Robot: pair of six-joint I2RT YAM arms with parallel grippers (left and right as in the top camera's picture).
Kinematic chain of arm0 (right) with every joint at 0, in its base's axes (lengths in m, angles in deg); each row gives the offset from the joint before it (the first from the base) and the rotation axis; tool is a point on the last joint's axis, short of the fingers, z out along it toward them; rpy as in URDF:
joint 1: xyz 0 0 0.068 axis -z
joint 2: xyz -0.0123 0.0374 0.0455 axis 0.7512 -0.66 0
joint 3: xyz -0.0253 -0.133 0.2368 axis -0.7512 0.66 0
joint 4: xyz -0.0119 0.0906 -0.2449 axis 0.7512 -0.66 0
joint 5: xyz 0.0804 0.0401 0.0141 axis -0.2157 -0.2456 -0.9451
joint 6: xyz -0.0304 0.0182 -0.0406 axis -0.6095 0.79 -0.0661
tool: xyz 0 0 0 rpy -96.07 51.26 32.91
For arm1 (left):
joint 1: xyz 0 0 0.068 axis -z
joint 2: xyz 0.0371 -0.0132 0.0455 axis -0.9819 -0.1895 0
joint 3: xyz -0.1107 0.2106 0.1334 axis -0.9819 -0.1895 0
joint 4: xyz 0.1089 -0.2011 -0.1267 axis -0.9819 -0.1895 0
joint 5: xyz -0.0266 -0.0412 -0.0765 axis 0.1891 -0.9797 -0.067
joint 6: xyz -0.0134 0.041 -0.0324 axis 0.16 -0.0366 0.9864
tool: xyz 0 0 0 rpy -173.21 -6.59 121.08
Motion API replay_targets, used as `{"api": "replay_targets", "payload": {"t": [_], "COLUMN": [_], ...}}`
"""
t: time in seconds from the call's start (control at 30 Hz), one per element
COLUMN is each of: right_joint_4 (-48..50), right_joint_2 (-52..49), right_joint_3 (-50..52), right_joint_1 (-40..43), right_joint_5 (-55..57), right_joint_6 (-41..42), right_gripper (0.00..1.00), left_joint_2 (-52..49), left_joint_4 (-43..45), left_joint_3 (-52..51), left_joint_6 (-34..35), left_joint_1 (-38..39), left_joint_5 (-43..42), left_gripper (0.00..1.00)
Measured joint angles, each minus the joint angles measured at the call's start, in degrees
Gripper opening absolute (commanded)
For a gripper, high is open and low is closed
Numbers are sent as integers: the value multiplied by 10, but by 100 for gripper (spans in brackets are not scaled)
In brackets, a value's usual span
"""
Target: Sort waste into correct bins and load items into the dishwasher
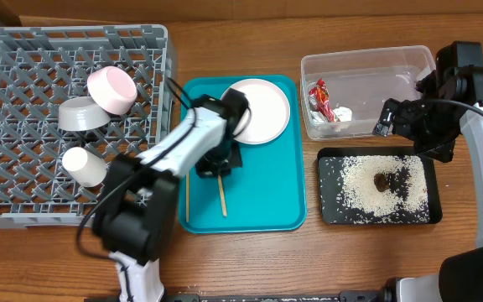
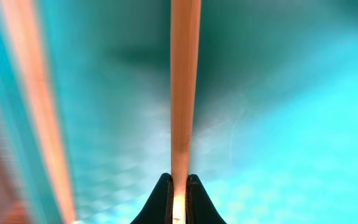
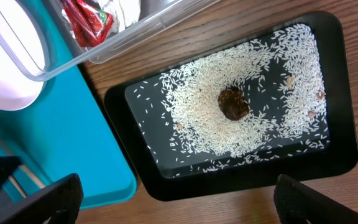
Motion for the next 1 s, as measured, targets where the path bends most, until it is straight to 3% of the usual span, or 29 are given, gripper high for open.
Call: {"api": "replay_targets", "payload": {"t": [0.2, 0.4, 0.7, 0.73, 0.77, 0.8, 0.87, 1.0], "right_joint_4": [0, 0, 0, 0, 0, 0, 0, 0], "right_joint_2": [0, 0, 0, 0, 0, 0, 0, 0], "right_joint_3": [0, 0, 0, 0, 0, 0, 0, 0], "right_joint_1": [0, 0, 0, 0, 0, 0, 0, 0], "right_joint_5": [0, 0, 0, 0, 0, 0, 0, 0], "right_joint_6": [0, 0, 0, 0, 0, 0, 0, 0], "right_gripper": [100, 100, 100, 100, 100, 100, 100, 100], "left_joint_2": [151, 214, 175, 169, 163, 160, 157, 157], "left_joint_4": [4, 21, 66, 70, 72, 74, 77, 64], "left_joint_3": [8, 14, 14, 14, 14, 14, 14, 17], "left_joint_6": [-139, -304, -384, -390, -395, -402, -408, -412], "left_joint_1": [-80, -175, -262, -262, -262, -262, -262, -262], "left_joint_5": [14, 21, 20, 20, 19, 18, 16, -7], "left_gripper": [4, 4, 7, 20, 45, 55, 67, 74]}}
